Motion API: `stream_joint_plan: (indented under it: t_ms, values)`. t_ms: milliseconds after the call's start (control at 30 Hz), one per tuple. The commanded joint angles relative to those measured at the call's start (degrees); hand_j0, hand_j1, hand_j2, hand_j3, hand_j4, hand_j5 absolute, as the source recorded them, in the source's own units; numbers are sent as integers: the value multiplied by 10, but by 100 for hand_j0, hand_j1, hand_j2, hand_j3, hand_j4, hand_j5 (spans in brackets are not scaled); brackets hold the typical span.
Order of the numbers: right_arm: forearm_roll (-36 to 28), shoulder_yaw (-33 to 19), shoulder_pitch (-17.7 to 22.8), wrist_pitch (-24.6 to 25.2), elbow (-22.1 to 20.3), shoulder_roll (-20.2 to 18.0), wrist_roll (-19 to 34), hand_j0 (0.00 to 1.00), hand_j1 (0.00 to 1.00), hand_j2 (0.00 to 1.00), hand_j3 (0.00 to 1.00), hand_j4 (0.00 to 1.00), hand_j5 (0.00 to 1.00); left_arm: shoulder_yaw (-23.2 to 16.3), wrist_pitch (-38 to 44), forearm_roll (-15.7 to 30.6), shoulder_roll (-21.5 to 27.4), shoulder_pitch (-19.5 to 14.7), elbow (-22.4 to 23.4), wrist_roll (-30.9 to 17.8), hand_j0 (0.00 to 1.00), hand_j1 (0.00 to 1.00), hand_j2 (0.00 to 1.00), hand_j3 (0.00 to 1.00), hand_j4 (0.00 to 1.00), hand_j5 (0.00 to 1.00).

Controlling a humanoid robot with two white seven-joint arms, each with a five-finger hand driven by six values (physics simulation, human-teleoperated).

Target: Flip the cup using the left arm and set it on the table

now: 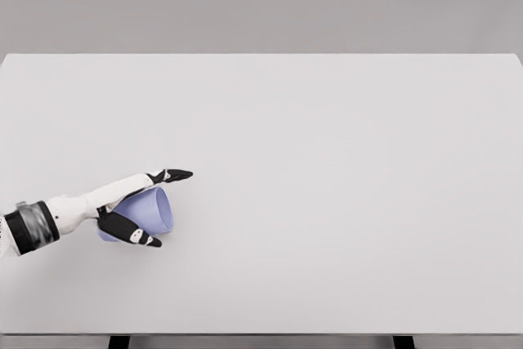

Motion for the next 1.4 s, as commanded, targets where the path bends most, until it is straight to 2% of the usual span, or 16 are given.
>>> stream_joint_plan:
  t_ms: [0, 233, 300, 400, 467, 500, 567, 667, 833, 1100, 1167, 1367]
  values:
    - [0, 0, 0, 0, 0, 0, 0, 100, 100, 100, 100, 100, 100, -10, 15, -25, -8, 0, 1, 9, 100, 100, 100, 100, 100, 100]
    - [0, 0, 0, -1, 0, 0, 1, 100, 100, 100, 100, 100, 100, -10, 24, -40, -10, -2, 2, 9, 100, 100, 100, 100, 100, 100]
    - [0, 0, 0, 0, 0, 0, 0, 100, 100, 100, 100, 100, 100, -11, 24, -59, -10, -2, 2, 9, 100, 100, 100, 100, 100, 100]
    - [0, 0, 0, 0, 0, 0, 1, 100, 100, 100, 100, 100, 100, -12, 24, -65, -10, -2, 2, 10, 92, 92, 92, 92, 92, 92]
    - [0, 0, 0, 0, 0, 0, 1, 100, 100, 100, 100, 100, 100, -12, 24, -82, -10, -1, 2, 10, 92, 92, 92, 92, 92, 92]
    - [0, 0, 0, 0, 0, 0, 1, 100, 100, 100, 100, 100, 100, -13, 24, -82, -10, 1, 3, 10, 89, 89, 89, 89, 89, 89]
    - [0, 0, 0, 0, 0, 0, 1, 100, 100, 100, 100, 100, 100, -18, 24, -82, -10, 2, 3, 10, 74, 74, 74, 74, 74, 74]
    - [0, 0, 0, 0, 0, 0, 0, 100, 100, 100, 100, 100, 100, -18, 24, -81, -9, 5, 3, 10, 59, 59, 59, 59, 59, 59]
    - [0, 0, 0, 0, 0, 0, 1, 100, 100, 100, 100, 100, 100, -20, 24, -76, -6, 7, 4, 9, 49, 49, 49, 49, 49, 49]
    - [0, 0, 0, 0, 0, 0, 0, 100, 100, 100, 100, 100, 100, -18, 12, -14, 11, 2, 5, 5, 48, 48, 48, 48, 48, 48]
    - [0, 0, 0, 0, 0, 0, 1, 100, 100, 100, 100, 100, 100, -17, -14, 28, 39, 0, 6, 4, 49, 49, 49, 49, 49, 49]
    - [0, 0, 0, -1, 0, 0, 1, 100, 100, 100, 100, 100, 100, -10, -70, 99, 63, -22, 32, 1, 52, 52, 52, 52, 52, 52]
